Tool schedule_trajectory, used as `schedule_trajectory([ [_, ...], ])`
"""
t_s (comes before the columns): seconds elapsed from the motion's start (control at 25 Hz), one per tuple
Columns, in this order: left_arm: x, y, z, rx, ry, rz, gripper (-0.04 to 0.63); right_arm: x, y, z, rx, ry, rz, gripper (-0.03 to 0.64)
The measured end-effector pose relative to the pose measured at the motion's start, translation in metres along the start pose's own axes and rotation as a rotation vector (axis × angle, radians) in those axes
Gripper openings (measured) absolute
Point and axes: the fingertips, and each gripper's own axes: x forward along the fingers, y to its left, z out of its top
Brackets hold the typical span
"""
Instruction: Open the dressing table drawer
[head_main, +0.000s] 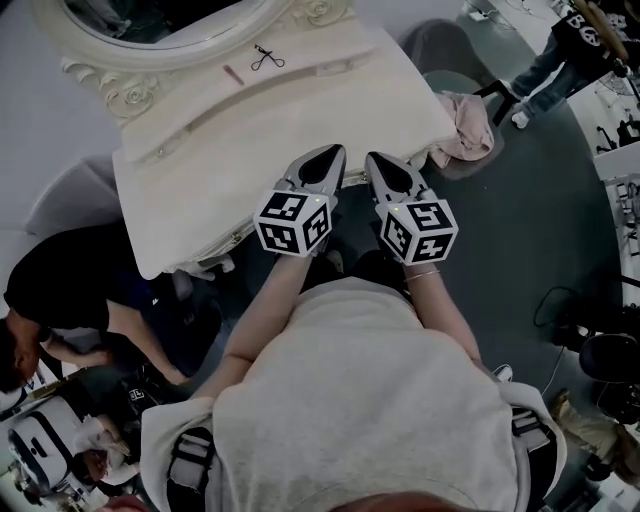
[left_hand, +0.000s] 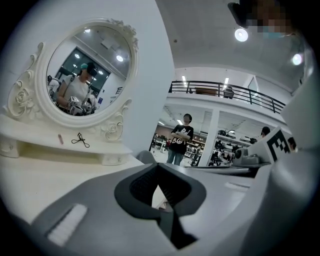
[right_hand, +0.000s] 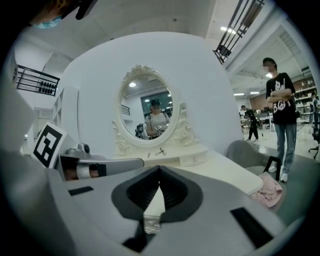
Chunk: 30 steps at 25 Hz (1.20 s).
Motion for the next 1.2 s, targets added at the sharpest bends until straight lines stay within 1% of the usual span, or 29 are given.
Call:
schedule_trajectory([
  [0.2,0.015,0.006,-0.006,-0.010,0.034,-0.024,0.005,0.012,-0.009,-0.010,0.016,0.044,-0.020,0.009],
  [0.36,0.022,0.017,-0.008,-0.028,0.044,-0.014,0.005,0.028,-0.020,-0.009,0.013,0.064,-0.022,0.009],
  [0.52,0.032,0.036,-0.005,-0.043,0.033,0.018,0.005,0.051,-0.027,-0.003,0.014,0.073,0.000,0.008],
  [0.68,0.052,0.056,0.007,-0.053,0.011,0.049,0.005,0.079,-0.038,0.007,-0.013,0.085,0.039,0.008],
  [0.92,0.094,0.089,0.027,-0.076,-0.024,0.101,0.005,0.123,-0.075,0.030,-0.045,0.090,0.071,0.009],
  [1.08,0.121,0.110,0.029,-0.105,-0.015,0.155,0.005,0.153,-0.101,0.036,-0.053,0.118,0.104,0.009],
  [1.2,0.140,0.121,0.027,-0.134,-0.008,0.192,0.005,0.172,-0.120,0.032,-0.054,0.156,0.129,0.009],
])
